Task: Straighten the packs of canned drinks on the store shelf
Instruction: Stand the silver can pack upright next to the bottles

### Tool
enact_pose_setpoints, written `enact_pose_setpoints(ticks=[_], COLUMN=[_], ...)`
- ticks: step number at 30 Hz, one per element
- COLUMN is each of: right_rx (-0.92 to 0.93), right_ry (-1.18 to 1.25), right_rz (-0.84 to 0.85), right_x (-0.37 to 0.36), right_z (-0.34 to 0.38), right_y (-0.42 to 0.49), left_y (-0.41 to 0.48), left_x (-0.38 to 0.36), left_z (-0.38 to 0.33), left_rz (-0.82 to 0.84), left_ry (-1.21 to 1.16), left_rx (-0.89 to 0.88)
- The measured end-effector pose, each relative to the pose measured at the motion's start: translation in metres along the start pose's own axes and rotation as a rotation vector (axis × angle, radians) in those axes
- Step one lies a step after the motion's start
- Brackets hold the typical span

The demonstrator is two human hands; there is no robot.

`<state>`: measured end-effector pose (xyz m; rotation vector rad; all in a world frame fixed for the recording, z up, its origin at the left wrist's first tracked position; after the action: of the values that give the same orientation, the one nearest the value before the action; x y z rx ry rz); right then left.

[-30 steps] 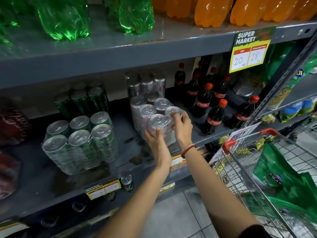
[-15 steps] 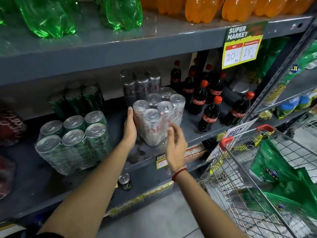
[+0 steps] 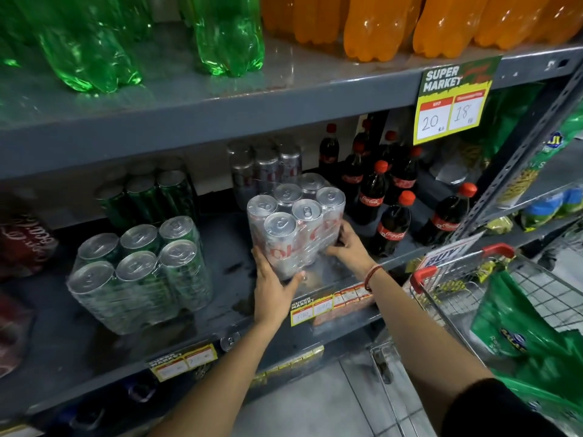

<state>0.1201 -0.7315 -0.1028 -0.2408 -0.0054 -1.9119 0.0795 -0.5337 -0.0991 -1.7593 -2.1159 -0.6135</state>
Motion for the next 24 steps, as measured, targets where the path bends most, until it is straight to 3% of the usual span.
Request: enact_pose_setpoints(ticks=[6, 15, 24], right_rx=[0.085, 0.109, 0.129], right_ry=[0.01, -0.204, -0.14], right_rz=[-0.124, 0.003, -0.044], right_x=[0.002, 0.005, 0.019], right_z=[-0.018, -0.014, -0.019], right_y=[-0.013, -0.005, -0.021], left_y=[0.029, 0.023, 0.002], left_x=[0.012, 0.01, 0.008], left_z=[0.008, 0.018, 0.019], left_rz=[0.083, -0.03, -0.029], left_ry=[0.064, 0.193, 0.199], left_rx=[-0.035, -0.041, -0.076])
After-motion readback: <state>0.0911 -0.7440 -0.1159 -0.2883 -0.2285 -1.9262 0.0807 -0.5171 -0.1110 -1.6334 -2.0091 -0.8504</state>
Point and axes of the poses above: each hand's wrist, its own y-axis towards the middle knuckle, its own x-axis out of the back of the hand, z = x × y, the point moved 8 cm from there along y, towards the middle knuckle, and after that the axes turned 12 degrees about -z, right-handed, at the moved point
